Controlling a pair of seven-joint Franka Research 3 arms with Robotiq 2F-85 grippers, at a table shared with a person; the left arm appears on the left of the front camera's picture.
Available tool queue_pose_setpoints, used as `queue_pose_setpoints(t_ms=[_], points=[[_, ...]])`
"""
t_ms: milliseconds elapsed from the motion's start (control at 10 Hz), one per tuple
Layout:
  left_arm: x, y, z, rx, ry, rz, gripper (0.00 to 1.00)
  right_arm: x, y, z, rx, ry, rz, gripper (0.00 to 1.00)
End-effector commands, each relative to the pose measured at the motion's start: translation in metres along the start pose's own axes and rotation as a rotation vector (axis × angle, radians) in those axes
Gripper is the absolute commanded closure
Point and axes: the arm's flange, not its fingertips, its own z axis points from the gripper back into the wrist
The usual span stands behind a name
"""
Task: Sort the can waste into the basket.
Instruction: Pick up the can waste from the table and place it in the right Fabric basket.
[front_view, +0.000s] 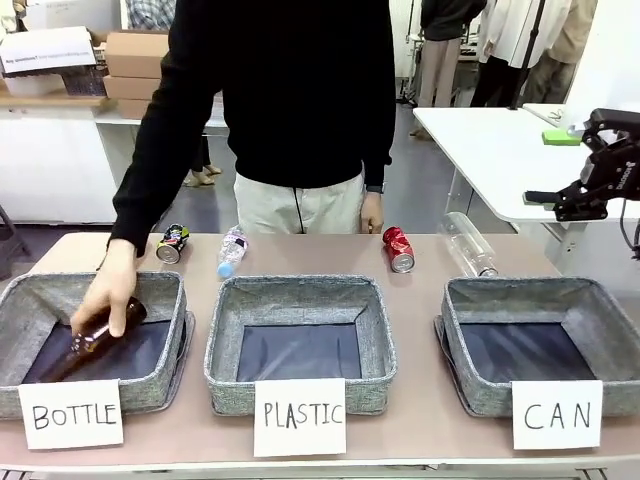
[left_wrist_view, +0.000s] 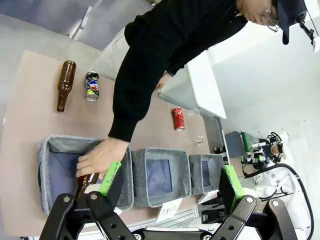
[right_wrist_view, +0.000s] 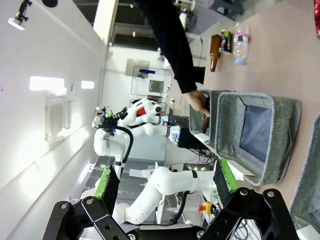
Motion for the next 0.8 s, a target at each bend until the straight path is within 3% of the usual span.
queue_pose_setpoints(t_ms=[0,700], points=[[0.0007,0.0011,0.0014,-0.002,-0.009,-0.015,0.0,0.0028,0.0007,-0.0015,0.025,-0.007,0.027,0.0],[0.0,0.0,0.0,0.0,0.0,0.0,0.0,0.0028,0.0007,-0.0015,0.025,-0.007,0.027,0.0]])
